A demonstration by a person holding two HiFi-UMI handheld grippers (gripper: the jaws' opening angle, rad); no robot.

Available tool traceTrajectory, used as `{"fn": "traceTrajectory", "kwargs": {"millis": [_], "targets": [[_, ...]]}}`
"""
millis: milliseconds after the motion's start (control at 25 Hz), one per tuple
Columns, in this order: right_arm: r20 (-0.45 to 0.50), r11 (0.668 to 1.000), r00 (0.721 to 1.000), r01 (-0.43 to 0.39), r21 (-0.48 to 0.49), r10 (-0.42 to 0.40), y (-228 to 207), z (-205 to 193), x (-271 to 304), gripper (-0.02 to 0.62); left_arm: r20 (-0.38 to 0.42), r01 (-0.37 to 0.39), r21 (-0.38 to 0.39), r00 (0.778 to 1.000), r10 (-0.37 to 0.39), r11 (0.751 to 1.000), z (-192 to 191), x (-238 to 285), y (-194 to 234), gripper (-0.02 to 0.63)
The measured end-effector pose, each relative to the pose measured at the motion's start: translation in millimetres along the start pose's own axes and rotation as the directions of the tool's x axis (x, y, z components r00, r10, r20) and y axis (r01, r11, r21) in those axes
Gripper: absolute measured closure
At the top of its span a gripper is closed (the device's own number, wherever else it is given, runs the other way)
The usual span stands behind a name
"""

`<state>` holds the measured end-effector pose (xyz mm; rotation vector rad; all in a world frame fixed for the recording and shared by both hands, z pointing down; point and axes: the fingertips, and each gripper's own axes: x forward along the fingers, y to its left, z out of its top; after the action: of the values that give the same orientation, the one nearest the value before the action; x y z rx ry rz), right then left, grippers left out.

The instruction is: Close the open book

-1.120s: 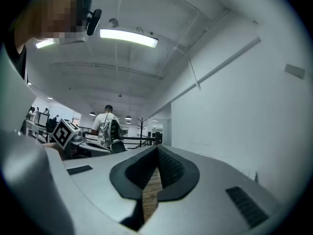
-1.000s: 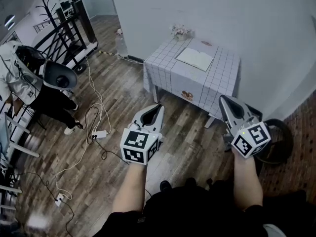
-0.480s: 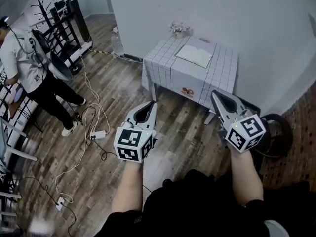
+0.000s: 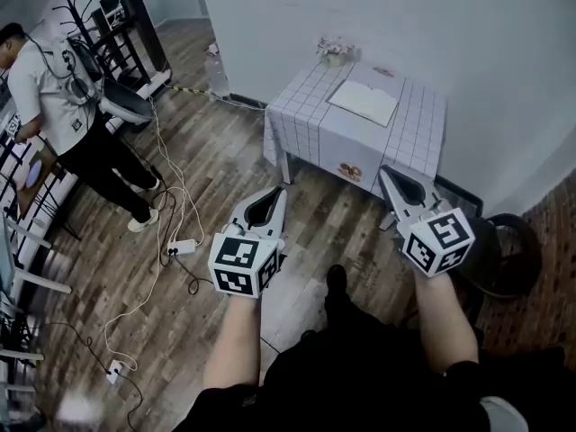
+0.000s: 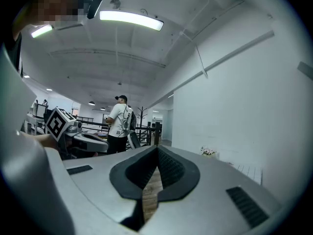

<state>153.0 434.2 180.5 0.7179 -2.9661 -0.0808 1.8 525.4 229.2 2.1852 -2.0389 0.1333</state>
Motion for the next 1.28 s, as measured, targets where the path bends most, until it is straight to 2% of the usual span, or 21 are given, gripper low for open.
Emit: {"fn": "traceTrajectory", "kwargs": {"millis": [160,360,440,640,840,1080,1120,1200,1280], "targets": [[-0.017,0.998,1.000,-0.023,0.050,0.024,-24.2,-32.0,34.2,0.592,-0.036,-0.005,0.012,0.999,0.005,1.000,-13.8,38.8,14.5,0.589],[-0.051,0.999,0.998,-0.023,-0.023,0.022,-80.9,-47.6,86.6,0.592,-0.065,-0.002,0.016,0.998,0.003,1.000,-7.3,114.9,33.3,0.589],[-0.047,0.999,0.998,-0.039,-0.024,0.038,-107.0,-51.4,106.2,0.592,-0.089,0.004,0.021,0.996,-0.002,1.000,-4.5,151.1,36.6,0.589],[-0.030,0.997,0.997,-0.074,0.024,0.075,-177.9,-61.9,140.3,0.591,-0.123,0.015,0.076,0.992,-0.006,0.997,15.0,236.2,35.4,0.589],[-0.038,0.996,0.998,-0.049,0.069,0.052,-237.6,-77.9,160.5,0.589,-0.132,0.037,0.095,0.991,-0.025,0.995,28.5,295.3,33.1,0.589],[-0.048,0.996,0.998,-0.039,0.084,0.043,-276.7,-90.3,176.3,0.589,-0.131,0.066,0.088,0.990,-0.054,0.994,32.2,346.6,38.3,0.589],[-0.054,0.995,0.998,-0.038,0.087,0.043,-280.6,-93.2,179.0,0.582,-0.133,0.072,0.083,0.989,-0.060,0.994,30.0,354.0,39.9,0.589],[-0.077,0.996,0.996,-0.040,0.085,0.047,-286.7,-100.0,185.9,0.526,-0.138,0.082,0.068,0.988,-0.072,0.994,25.1,369.1,45.2,0.589],[-0.106,0.996,0.993,-0.038,0.076,0.046,-293.6,-107.1,193.6,0.516,-0.141,0.094,0.053,0.986,-0.086,0.994,21.0,385.2,51.1,0.589]]}}
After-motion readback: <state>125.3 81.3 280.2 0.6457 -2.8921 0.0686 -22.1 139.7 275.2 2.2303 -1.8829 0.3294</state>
